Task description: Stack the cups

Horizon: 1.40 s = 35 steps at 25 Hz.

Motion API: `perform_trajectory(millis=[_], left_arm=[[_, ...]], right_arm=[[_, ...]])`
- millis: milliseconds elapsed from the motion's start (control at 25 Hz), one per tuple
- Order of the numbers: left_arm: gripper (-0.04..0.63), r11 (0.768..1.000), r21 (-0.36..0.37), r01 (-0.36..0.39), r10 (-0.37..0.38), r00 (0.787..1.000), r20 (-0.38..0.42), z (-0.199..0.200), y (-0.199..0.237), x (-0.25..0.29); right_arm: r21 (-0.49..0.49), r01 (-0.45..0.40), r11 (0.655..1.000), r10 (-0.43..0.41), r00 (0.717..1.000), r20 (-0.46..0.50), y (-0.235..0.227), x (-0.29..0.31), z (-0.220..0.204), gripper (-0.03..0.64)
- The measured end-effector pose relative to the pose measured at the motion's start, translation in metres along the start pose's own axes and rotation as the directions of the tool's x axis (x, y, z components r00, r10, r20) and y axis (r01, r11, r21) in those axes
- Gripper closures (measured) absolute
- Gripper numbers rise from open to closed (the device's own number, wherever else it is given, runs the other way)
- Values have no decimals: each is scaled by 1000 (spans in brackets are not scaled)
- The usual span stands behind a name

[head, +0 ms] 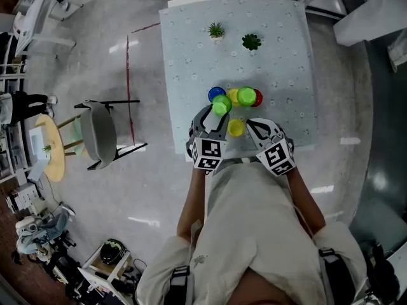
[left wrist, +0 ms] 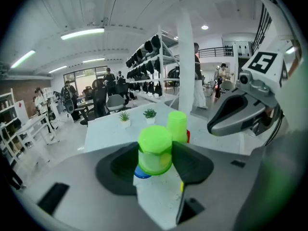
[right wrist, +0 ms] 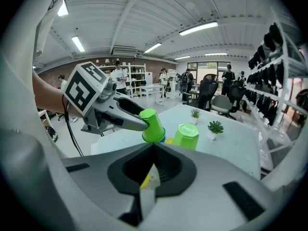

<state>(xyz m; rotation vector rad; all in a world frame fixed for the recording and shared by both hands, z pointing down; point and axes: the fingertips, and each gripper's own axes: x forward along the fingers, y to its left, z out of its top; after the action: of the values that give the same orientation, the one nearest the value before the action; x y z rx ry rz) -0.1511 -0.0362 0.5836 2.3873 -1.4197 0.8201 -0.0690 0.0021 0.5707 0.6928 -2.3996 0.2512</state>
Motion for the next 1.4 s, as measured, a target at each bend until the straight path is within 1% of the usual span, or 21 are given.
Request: perform_trajectory(millis=[280, 480, 760, 1120, 1400], left_arm=[[371, 1000, 8, 23, -23, 1000, 3, 9, 4, 17], [371, 999, 13, 33, -33, 999, -17, 9, 7, 27], [371, 999, 1, 39, -39, 998, -43, 9, 11, 37], [367, 998, -25, 62, -62, 997, -39, 9, 8, 40], [330, 999, -20, 50, -50, 998, -30, 13, 8, 38]], right_arm=[[33, 35, 999, -35, 999, -12, -12, -2, -8, 621], [50, 49, 998, -48, 999, -20, -16, -1, -8, 621], [67, 60, 996, -58, 998, -30, -22, 2, -12, 621], [69, 63, 996, -61, 998, -29, -24, 2, -13, 621], [67, 66, 996, -64, 998, -28, -24, -1, -14, 621]])
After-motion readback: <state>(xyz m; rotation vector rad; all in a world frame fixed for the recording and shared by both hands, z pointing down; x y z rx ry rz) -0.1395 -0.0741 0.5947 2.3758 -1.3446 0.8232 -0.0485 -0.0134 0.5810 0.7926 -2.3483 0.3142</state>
